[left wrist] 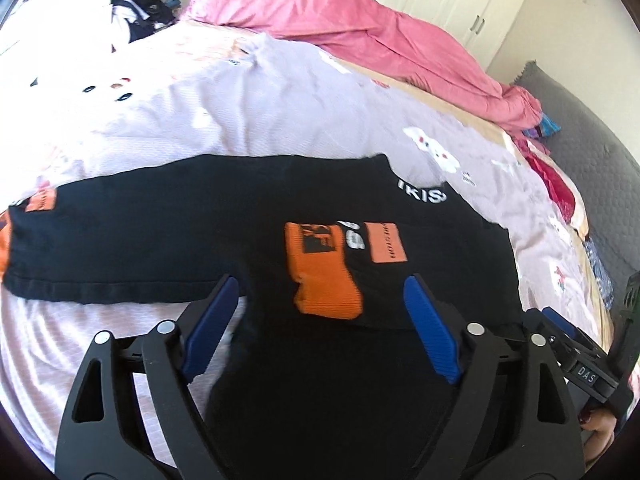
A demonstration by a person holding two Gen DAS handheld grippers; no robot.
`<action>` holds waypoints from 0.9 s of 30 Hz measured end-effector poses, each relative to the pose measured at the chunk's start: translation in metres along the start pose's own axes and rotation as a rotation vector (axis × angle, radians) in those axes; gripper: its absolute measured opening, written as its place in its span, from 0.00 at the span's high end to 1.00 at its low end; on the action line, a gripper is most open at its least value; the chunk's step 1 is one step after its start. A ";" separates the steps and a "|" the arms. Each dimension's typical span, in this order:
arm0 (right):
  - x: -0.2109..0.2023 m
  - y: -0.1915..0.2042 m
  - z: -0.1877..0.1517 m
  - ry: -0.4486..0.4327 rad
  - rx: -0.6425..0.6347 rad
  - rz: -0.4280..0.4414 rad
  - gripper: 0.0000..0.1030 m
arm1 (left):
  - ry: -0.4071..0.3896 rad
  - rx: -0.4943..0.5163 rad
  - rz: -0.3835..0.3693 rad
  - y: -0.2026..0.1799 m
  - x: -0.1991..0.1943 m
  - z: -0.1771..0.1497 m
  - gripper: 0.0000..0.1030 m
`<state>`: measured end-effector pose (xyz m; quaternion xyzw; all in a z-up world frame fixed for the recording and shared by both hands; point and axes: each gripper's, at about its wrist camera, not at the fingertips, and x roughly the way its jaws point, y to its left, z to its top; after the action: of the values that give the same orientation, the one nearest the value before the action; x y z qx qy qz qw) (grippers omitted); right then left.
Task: Fold small clothes
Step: 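Move the left gripper to the other sleeve's orange cuff and grasp it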
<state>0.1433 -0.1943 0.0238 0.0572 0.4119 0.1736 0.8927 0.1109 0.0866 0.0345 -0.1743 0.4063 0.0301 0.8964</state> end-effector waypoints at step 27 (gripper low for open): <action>0.020 0.157 0.018 0.001 -0.236 0.175 0.06 | -0.115 -0.252 0.209 0.148 -0.060 -0.008 0.13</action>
<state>0.1272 -0.0402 0.0597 -0.0129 0.3827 0.2981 0.8744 0.0361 0.2283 0.0316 -0.2402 0.3634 0.1840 0.8811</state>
